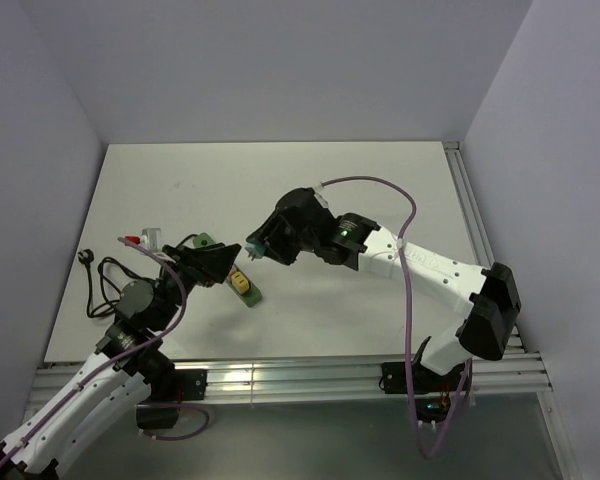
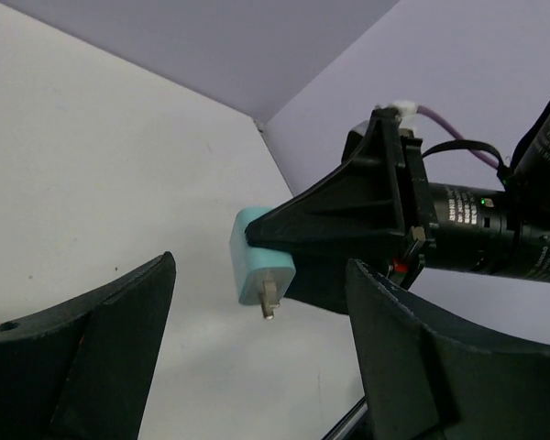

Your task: Insert the plug

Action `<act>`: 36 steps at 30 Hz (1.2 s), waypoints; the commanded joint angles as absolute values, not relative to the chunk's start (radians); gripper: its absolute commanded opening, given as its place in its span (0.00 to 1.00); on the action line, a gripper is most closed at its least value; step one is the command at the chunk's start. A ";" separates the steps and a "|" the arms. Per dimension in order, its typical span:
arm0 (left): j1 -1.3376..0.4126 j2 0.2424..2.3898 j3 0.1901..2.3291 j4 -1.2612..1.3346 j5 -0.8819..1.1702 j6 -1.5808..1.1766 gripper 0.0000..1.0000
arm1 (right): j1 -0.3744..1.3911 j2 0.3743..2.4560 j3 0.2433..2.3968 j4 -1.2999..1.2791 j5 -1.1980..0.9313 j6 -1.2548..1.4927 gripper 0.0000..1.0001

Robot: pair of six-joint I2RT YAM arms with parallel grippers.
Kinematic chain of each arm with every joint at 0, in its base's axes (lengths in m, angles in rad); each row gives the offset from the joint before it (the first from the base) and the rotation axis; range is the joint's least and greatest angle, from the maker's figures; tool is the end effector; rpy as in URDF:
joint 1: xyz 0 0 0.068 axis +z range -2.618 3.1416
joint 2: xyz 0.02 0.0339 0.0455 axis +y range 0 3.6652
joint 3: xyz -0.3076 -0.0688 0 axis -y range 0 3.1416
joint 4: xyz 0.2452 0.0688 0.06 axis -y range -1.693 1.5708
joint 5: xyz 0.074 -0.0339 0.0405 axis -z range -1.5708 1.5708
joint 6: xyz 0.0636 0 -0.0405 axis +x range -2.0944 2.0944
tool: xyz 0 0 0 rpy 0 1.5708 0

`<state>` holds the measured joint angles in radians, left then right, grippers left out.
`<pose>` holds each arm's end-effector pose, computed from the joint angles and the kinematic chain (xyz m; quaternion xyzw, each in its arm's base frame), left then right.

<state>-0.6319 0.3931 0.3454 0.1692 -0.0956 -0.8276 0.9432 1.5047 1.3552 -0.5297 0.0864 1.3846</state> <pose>0.1004 -0.0659 0.2962 -0.1003 0.6555 -0.4750 0.5785 0.2146 0.2865 0.3570 0.2155 0.8755 0.3802 0.2063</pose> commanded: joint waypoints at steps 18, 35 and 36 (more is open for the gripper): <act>-0.661 0.632 0.377 0.368 -0.080 -0.793 0.57 | 0.976 1.549 1.453 -0.479 0.106 1.490 0.00; -0.658 0.634 0.474 0.187 -0.112 -0.810 0.01 | 0.973 1.557 1.517 -0.402 -0.075 1.177 0.91; -0.658 0.605 0.474 0.177 -0.098 -0.805 0.00 | 0.966 1.557 1.522 -0.403 -0.089 1.143 0.91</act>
<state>-0.6605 0.6544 0.4217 0.2298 -0.1028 -0.8101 0.9661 1.5547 1.4502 -0.4683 0.0071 1.2972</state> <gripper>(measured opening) 0.247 0.901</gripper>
